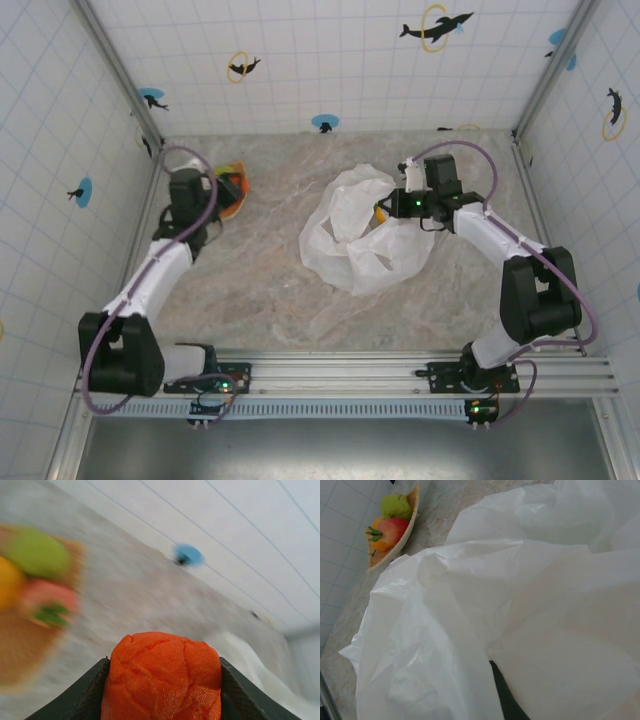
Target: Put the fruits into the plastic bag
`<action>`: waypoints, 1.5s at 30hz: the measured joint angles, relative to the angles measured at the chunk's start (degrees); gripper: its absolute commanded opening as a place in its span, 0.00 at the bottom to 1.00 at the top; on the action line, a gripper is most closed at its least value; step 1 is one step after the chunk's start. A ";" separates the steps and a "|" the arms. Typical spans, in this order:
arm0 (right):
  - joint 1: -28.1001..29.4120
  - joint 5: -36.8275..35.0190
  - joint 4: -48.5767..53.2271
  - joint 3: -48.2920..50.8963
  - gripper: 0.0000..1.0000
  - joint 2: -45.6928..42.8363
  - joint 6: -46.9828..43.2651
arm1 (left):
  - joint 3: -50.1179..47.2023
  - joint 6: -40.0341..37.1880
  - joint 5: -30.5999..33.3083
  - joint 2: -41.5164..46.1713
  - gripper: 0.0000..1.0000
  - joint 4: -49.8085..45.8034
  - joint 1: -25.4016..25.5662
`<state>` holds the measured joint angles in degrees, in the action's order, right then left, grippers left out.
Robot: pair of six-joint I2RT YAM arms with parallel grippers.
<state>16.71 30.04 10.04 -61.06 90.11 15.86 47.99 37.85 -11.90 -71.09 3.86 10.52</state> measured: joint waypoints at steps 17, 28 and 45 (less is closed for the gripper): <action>-1.07 1.27 0.07 -0.11 0.00 0.00 0.61 | -7.87 3.15 -1.51 -9.81 0.51 6.16 36.79; -0.92 4.35 -1.38 -0.11 0.00 0.00 3.30 | 4.35 2.75 -3.65 -27.17 0.51 11.04 37.81; -1.20 5.90 -3.80 2.03 0.00 -0.26 5.03 | 12.46 2.03 1.40 -39.58 0.73 16.00 37.81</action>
<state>15.51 35.94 6.24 -59.02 89.84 20.88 60.45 39.88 -10.50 -110.67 19.86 48.34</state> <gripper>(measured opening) 0.048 0.708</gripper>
